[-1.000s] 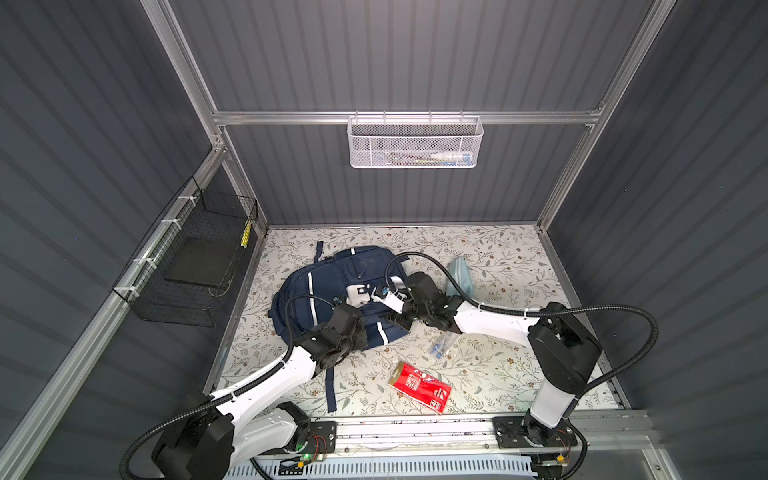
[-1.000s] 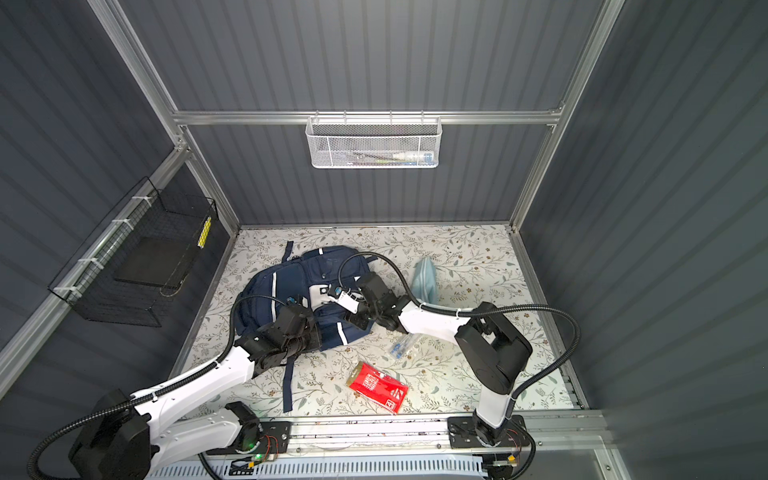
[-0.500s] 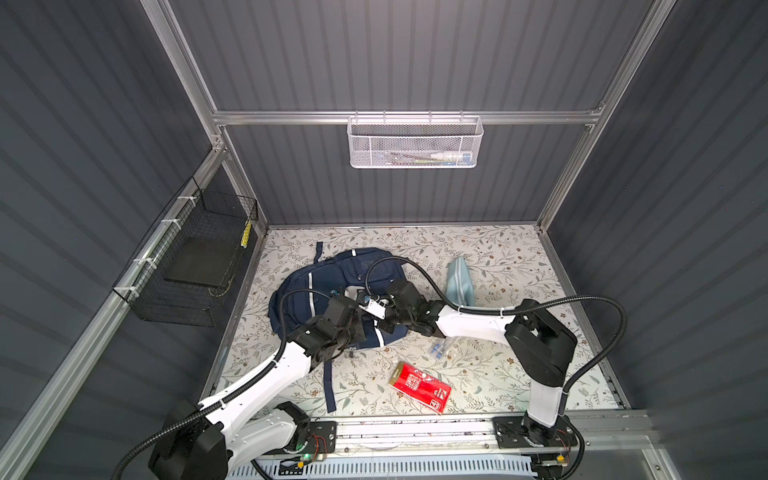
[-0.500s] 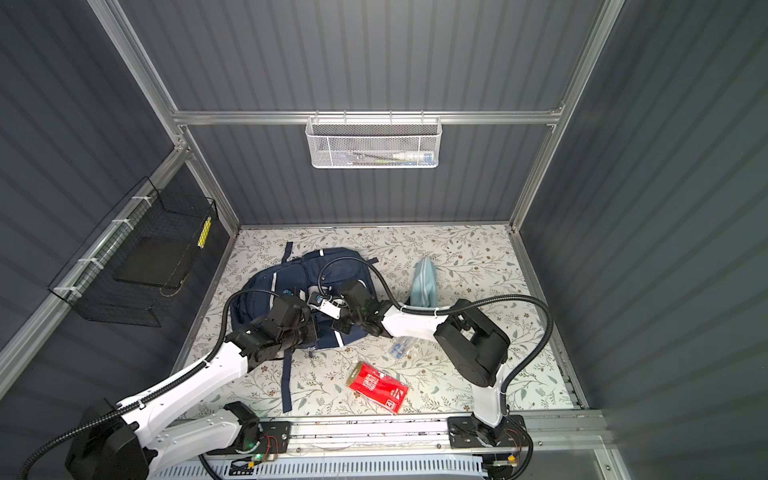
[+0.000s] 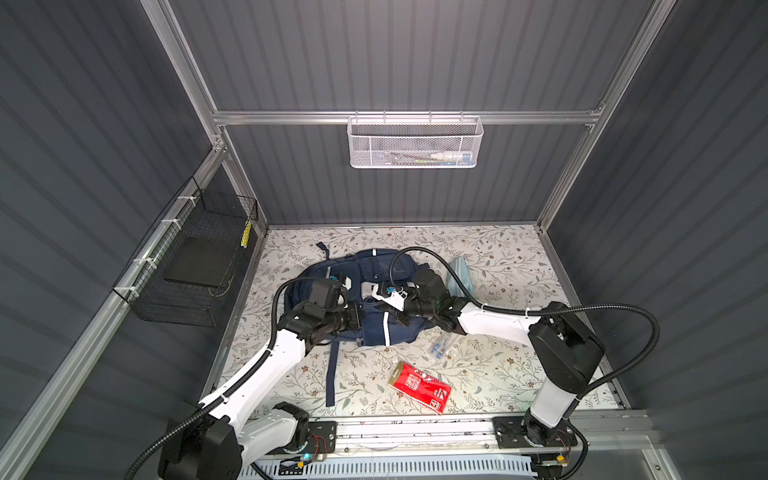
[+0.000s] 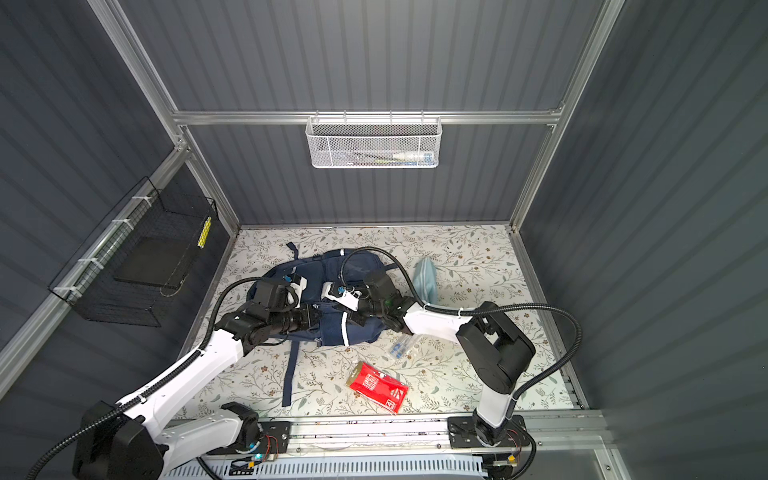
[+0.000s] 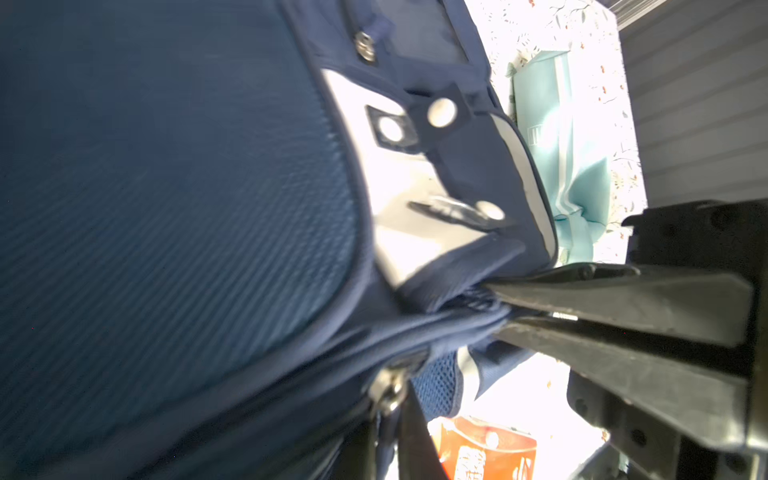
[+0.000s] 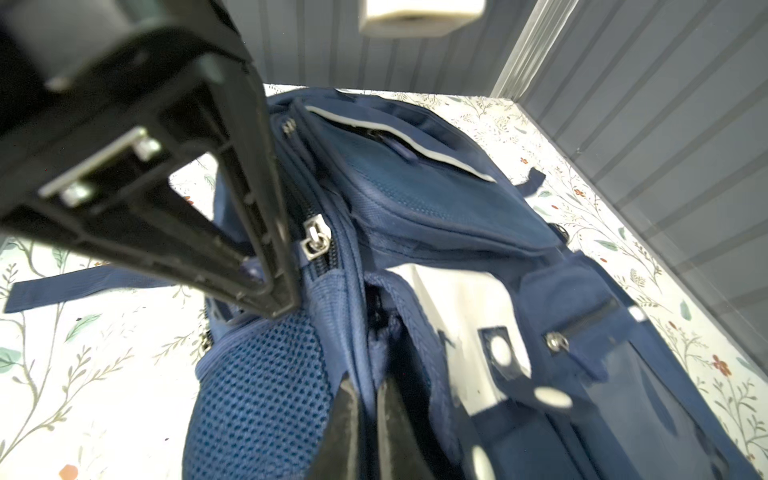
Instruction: Pack the student bag
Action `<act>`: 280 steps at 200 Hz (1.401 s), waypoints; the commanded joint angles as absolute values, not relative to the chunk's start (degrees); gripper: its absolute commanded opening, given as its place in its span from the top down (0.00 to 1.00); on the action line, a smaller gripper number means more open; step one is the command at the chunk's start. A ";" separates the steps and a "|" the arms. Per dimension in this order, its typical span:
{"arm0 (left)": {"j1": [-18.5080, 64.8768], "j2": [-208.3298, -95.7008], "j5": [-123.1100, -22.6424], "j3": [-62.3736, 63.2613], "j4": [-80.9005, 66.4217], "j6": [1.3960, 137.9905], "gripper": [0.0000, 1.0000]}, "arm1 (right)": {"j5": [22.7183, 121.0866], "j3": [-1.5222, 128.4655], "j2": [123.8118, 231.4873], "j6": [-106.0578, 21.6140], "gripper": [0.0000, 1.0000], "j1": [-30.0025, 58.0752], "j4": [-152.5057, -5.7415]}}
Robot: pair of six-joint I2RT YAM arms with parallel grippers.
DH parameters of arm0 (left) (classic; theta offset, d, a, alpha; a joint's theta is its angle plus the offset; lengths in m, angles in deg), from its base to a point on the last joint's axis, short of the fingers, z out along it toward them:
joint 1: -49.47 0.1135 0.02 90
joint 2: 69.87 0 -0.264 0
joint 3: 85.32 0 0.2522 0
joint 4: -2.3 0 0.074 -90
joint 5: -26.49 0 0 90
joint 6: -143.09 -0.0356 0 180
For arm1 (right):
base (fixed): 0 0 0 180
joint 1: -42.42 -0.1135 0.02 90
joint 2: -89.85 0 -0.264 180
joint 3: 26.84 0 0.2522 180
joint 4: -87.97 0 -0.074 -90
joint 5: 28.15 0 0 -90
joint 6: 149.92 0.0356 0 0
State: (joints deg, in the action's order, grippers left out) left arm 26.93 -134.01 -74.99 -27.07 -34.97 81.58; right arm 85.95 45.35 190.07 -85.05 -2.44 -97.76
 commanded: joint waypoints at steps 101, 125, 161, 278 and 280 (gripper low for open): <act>26.93 -129.38 -77.54 -33.69 -22.68 81.52 0.65 | 86.31 46.31 192.73 -79.59 1.00 -1.53 -94.45; 19.65 -128.77 -66.82 -35.60 -22.21 81.32 0.60 | 85.87 47.11 193.36 -78.51 1.00 -1.57 -94.03; 14.06 -128.15 -55.45 -39.44 -18.33 84.15 0.41 | 85.07 48.35 193.81 -77.43 1.00 -1.75 -92.69; 5.32 -142.15 -40.56 -33.17 -17.38 87.61 0.65 | 84.37 48.71 194.85 -74.63 1.00 -3.23 -92.69; 5.23 -142.24 -40.56 -33.09 -17.42 87.71 0.66 | 84.40 48.66 194.92 -74.61 1.00 -3.27 -92.69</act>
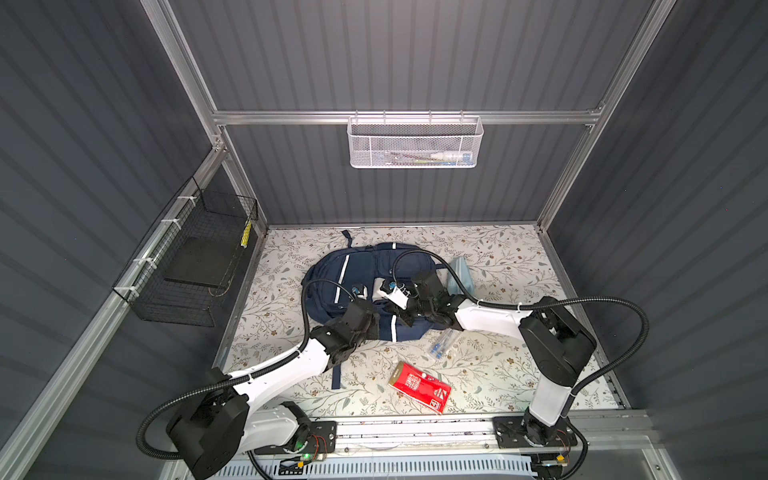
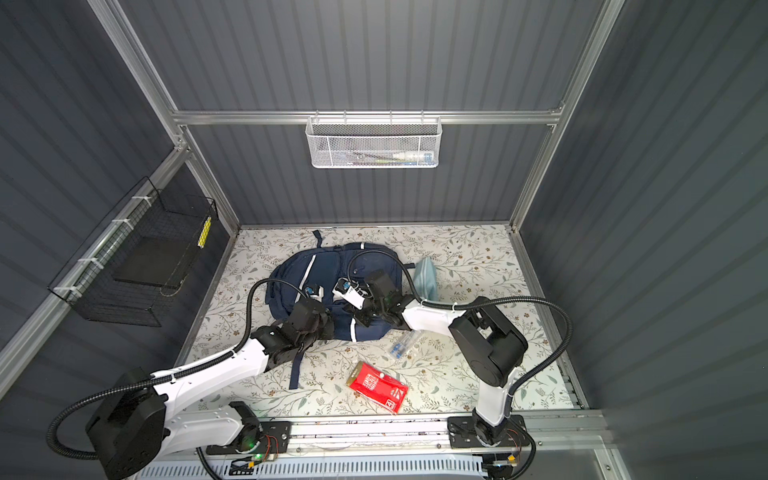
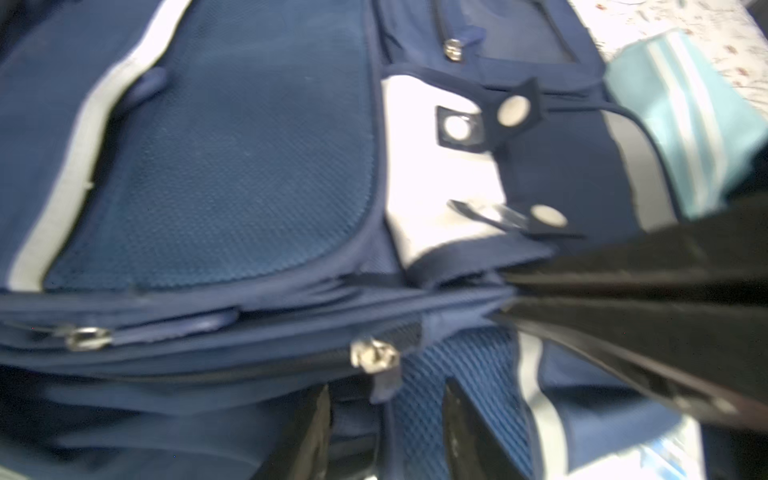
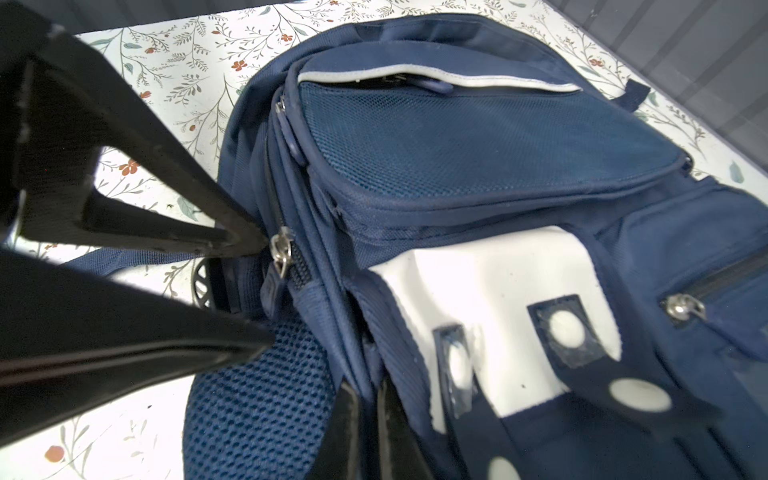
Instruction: Pack the student bag
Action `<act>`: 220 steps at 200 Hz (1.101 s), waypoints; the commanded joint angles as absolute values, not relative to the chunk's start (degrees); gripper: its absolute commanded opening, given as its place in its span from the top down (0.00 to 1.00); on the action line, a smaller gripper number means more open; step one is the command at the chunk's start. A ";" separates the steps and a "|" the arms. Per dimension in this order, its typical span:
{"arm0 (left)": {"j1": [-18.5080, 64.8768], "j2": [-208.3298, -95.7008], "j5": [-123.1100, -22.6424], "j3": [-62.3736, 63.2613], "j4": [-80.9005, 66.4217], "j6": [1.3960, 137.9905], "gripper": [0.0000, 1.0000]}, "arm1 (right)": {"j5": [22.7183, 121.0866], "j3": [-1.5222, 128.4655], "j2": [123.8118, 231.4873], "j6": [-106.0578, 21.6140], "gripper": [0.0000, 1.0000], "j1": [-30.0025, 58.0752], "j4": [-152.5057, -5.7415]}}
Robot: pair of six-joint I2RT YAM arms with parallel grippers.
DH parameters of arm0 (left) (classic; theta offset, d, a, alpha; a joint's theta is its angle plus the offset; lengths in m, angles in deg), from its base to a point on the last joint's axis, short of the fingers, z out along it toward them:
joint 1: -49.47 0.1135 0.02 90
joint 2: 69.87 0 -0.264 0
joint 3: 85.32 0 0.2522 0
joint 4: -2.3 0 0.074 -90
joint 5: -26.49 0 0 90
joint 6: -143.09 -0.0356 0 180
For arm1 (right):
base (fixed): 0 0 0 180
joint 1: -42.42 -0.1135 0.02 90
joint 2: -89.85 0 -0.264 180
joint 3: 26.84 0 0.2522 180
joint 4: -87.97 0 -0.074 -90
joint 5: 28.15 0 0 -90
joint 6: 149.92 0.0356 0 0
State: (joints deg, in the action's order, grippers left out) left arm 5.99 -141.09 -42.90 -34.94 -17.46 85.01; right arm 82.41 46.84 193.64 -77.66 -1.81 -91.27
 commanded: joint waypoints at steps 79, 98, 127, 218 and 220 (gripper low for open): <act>5.46 -137.86 -38.61 -31.97 -25.54 89.78 1.00 | 83.42 47.04 195.06 -73.81 1.00 -3.28 -93.03; 6.95 -137.96 -38.67 -31.92 -27.71 90.04 1.00 | 83.32 46.87 194.87 -73.77 1.00 -3.28 -93.14; 10.92 -136.19 -40.60 -32.74 -29.61 88.78 1.00 | 83.04 46.52 193.96 -73.94 1.00 -3.02 -93.17; 3.25 -140.67 -37.76 -33.15 -19.42 88.01 0.65 | 85.91 47.56 194.01 -70.16 1.00 -3.29 -93.74; 3.14 -140.88 -37.25 -33.08 -19.62 88.34 0.65 | 85.97 47.56 194.00 -70.13 1.00 -3.29 -93.74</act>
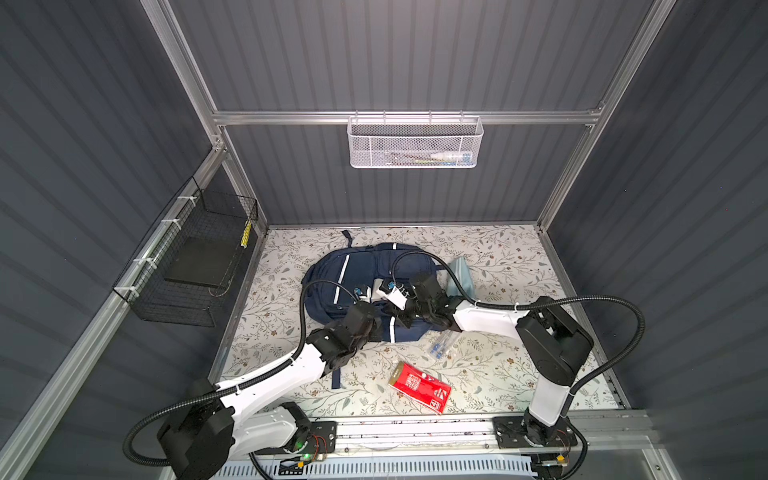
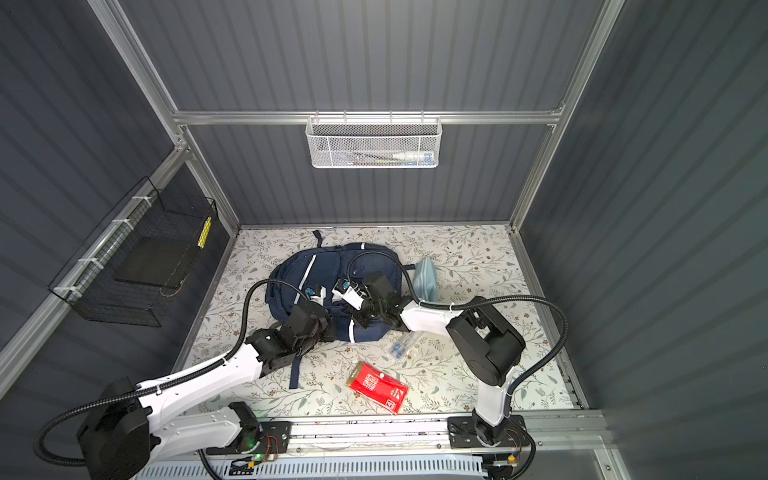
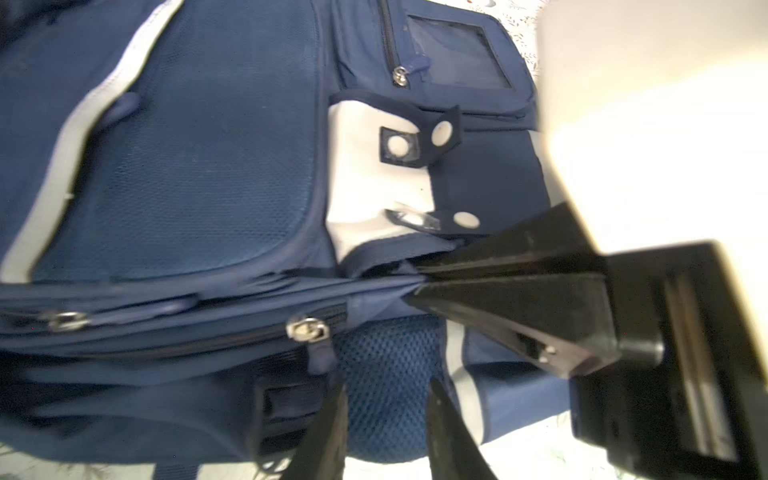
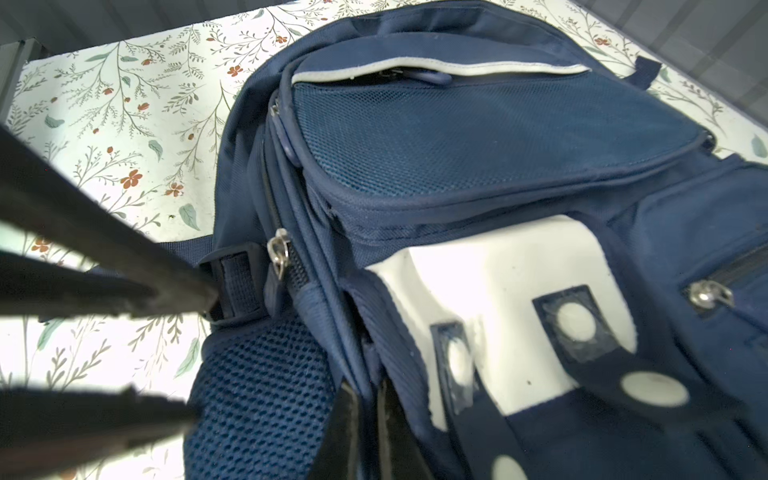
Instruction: Pack the student bag
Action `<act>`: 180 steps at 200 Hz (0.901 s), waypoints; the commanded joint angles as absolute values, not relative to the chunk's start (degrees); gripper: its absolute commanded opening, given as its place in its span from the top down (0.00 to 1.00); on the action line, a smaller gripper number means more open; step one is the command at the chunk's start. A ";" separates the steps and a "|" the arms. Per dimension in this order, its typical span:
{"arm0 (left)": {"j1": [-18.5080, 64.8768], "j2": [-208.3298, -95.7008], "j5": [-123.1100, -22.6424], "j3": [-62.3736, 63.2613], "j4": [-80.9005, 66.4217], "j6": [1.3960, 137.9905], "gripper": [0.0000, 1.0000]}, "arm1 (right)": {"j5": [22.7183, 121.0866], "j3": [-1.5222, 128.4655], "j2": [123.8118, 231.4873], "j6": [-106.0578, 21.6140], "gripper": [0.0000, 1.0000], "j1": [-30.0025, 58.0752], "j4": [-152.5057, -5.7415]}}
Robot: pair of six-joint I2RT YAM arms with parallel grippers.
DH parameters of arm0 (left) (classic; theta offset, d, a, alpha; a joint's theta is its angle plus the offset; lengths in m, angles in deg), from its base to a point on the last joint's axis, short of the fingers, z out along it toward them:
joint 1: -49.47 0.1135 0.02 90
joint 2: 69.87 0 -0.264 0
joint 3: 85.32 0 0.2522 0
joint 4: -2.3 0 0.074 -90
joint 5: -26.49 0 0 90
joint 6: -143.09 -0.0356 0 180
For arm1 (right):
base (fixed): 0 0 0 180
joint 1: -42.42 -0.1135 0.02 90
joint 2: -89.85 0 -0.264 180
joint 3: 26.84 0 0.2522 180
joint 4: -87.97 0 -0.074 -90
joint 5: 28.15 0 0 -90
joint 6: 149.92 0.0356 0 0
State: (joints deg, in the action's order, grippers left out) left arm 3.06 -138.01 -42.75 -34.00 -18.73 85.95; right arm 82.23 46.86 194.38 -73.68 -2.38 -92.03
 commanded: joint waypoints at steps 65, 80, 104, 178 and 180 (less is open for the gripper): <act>3.00 -143.46 -31.44 -31.50 -22.35 89.13 0.49 | 90.67 48.46 192.59 -66.48 1.00 -4.89 -95.21; 3.03 -144.59 -31.99 -31.08 -20.71 87.73 0.47 | 91.00 49.12 192.95 -66.83 1.00 -5.54 -94.57; 3.04 -147.30 -31.60 -29.54 -20.70 87.17 0.52 | 91.21 49.76 193.53 -66.45 1.00 -5.74 -93.66; 6.96 -142.78 -35.06 -30.16 -26.37 86.52 1.00 | 89.02 47.74 192.36 -68.42 1.00 -4.13 -91.02; 7.47 -142.68 -35.91 -30.20 -26.35 86.21 1.00 | 89.01 47.74 192.34 -68.51 1.00 -4.09 -90.84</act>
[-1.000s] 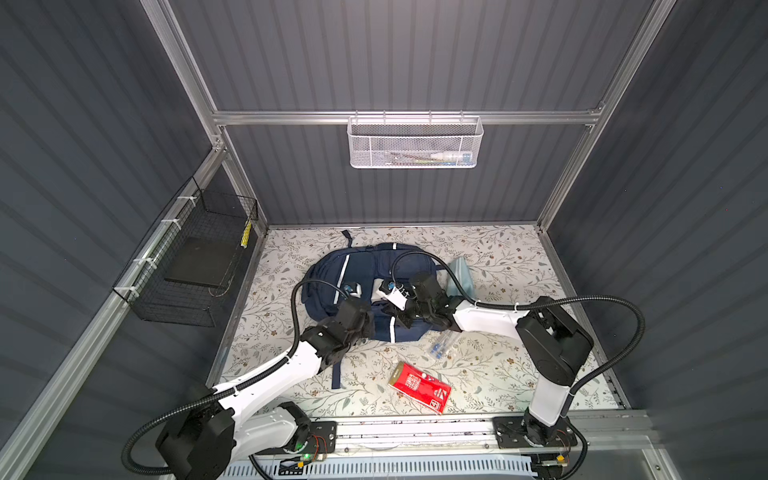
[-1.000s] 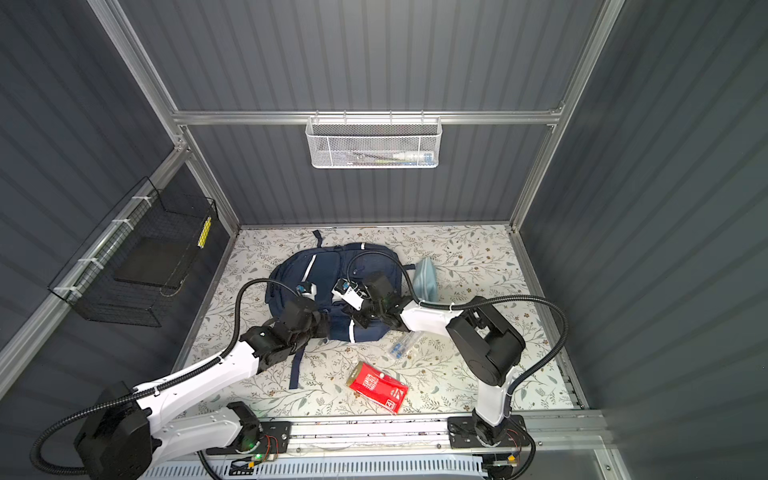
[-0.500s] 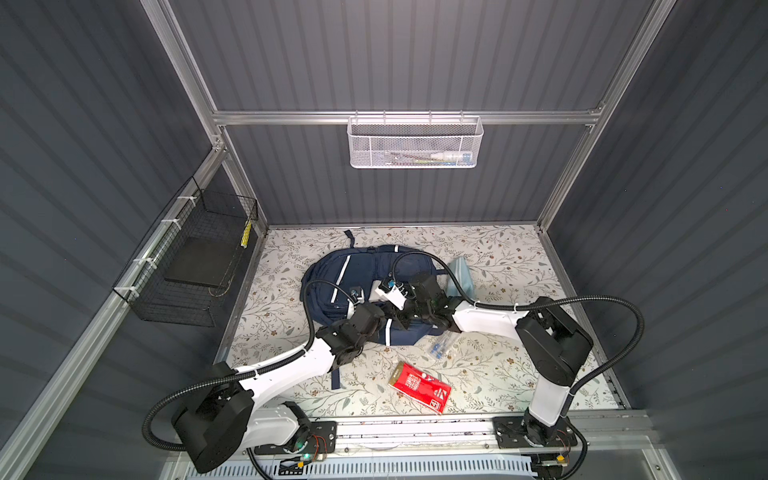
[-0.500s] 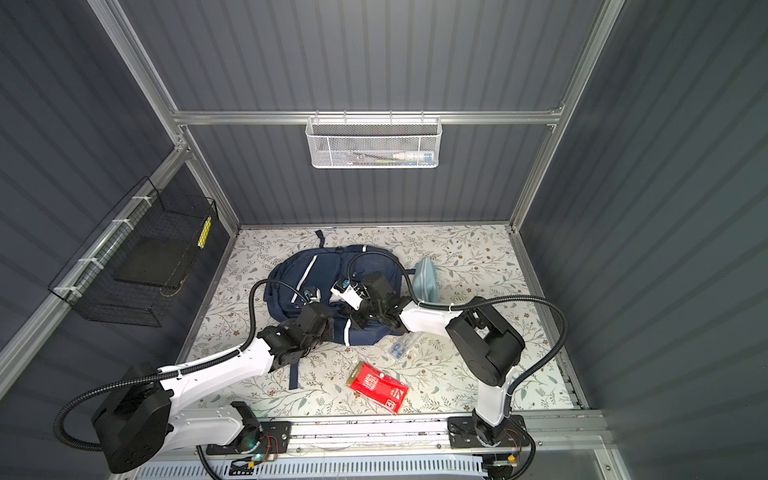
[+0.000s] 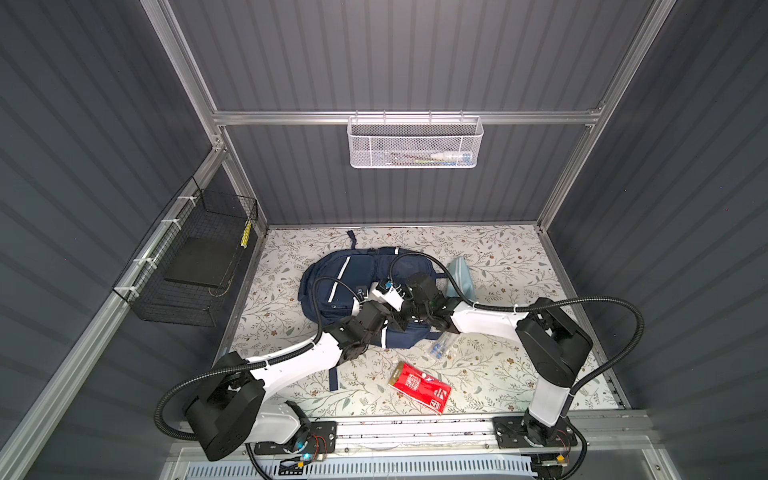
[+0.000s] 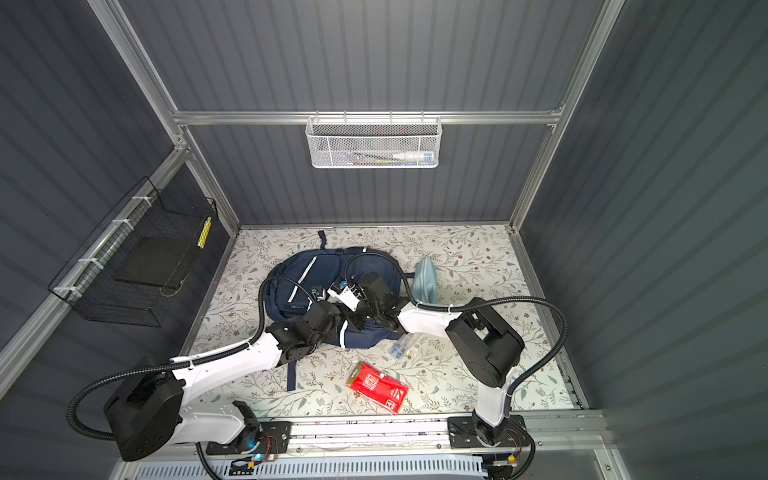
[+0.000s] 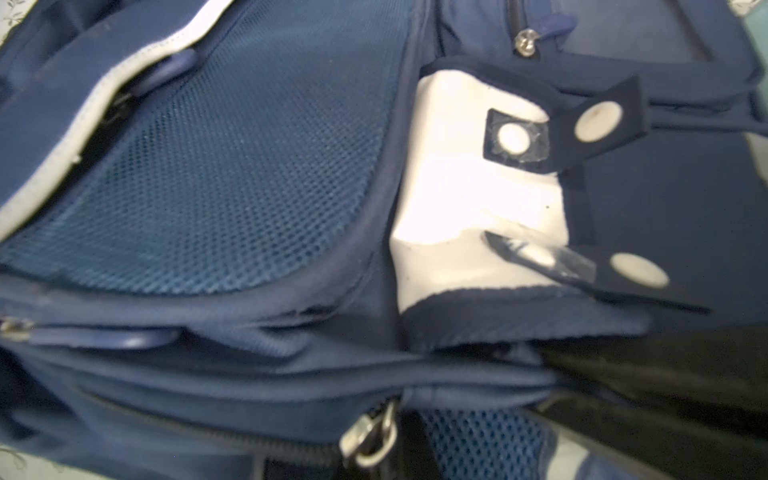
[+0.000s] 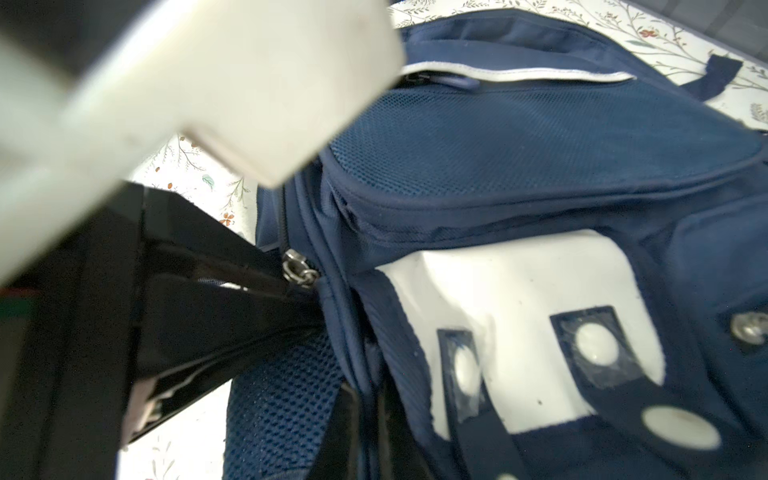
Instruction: Pack the student bag
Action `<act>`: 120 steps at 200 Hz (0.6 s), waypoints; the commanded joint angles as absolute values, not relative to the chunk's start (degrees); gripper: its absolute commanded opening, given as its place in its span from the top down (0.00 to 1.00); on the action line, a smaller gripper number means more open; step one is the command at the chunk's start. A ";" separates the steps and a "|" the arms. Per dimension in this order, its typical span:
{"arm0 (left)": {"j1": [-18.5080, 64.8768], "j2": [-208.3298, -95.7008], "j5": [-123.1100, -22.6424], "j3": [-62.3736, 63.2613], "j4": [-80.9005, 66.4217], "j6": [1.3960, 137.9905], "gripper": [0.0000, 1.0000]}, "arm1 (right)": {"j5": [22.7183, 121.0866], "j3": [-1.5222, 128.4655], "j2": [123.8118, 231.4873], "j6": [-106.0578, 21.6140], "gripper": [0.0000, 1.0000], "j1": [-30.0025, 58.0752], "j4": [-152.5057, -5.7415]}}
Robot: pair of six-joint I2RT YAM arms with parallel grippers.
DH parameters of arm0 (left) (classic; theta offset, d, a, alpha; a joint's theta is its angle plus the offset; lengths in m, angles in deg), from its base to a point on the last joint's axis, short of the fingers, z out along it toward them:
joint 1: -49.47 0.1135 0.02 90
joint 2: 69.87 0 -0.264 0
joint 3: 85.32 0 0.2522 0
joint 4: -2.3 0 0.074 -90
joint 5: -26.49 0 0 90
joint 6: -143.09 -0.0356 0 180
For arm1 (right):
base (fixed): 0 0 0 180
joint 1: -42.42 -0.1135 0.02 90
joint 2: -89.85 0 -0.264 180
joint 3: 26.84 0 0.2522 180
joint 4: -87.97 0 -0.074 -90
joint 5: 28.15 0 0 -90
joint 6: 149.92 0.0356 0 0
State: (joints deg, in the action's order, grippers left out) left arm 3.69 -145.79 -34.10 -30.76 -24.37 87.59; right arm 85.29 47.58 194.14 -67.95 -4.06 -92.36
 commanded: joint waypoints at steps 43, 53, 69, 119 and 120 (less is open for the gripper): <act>14.54 -139.44 -43.32 -30.65 -27.87 80.48 1.00 | 86.91 48.09 192.25 -71.56 1.00 -3.77 -87.30; 15.29 -139.19 -40.83 -29.34 -31.19 80.01 1.00 | 85.95 48.09 192.40 -71.98 1.00 -3.64 -86.75; 18.14 -138.50 -40.72 -28.56 -33.94 79.64 1.00 | 84.40 48.05 192.27 -72.11 1.00 -3.08 -86.02; 23.50 -136.75 -43.78 -27.63 -36.07 78.32 1.00 | 82.33 47.79 190.65 -73.18 1.00 -0.93 -85.46; 23.57 -136.71 -43.89 -27.62 -36.07 78.31 1.00 | 82.33 47.85 190.66 -73.23 1.00 -0.87 -85.38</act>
State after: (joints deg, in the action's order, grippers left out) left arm 17.22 -138.54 -56.57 -29.30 -29.79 77.75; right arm 84.33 48.48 193.51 -71.58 -4.21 -93.04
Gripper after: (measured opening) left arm 0.078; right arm 0.070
